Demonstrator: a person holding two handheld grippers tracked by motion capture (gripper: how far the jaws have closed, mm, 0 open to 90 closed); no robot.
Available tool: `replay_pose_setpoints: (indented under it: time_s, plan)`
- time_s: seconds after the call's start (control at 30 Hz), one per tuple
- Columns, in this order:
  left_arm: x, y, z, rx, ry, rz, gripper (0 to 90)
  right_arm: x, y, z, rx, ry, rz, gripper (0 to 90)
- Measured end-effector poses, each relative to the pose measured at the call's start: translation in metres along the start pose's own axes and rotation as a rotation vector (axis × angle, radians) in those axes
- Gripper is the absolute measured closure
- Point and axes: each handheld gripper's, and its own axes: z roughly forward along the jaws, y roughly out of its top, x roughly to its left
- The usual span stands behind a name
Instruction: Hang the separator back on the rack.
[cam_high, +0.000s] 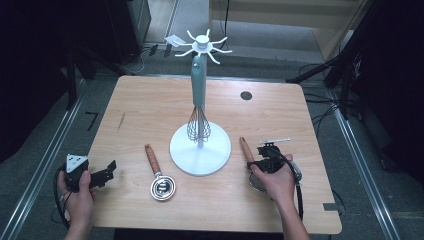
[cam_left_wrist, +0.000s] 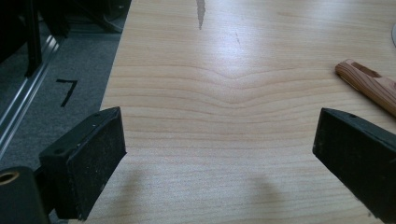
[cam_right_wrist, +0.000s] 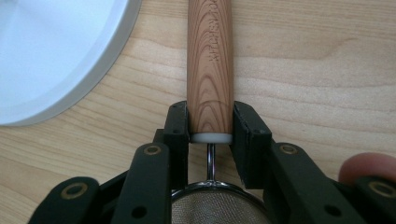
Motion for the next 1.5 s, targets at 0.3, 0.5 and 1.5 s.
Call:
replay_pose_setpoints:
  time_s: [0.3,0.5,1.5]
  plan:
    - [0.0,0.0,0.0,0.0,0.0,0.0,2.5,0.0,0.0,-0.011,-0.098,0.048,0.003,70.9]
    - [0.0,0.0,0.0,0.001,0.001,0.0,2.6,0.002,-0.001,-0.02,-0.189,0.089,-0.028,70.9]
    - [0.0,0.0,0.0,0.001,0.0,-0.001,2.7,0.02,-0.005,-0.048,-0.451,0.208,-0.148,70.9]
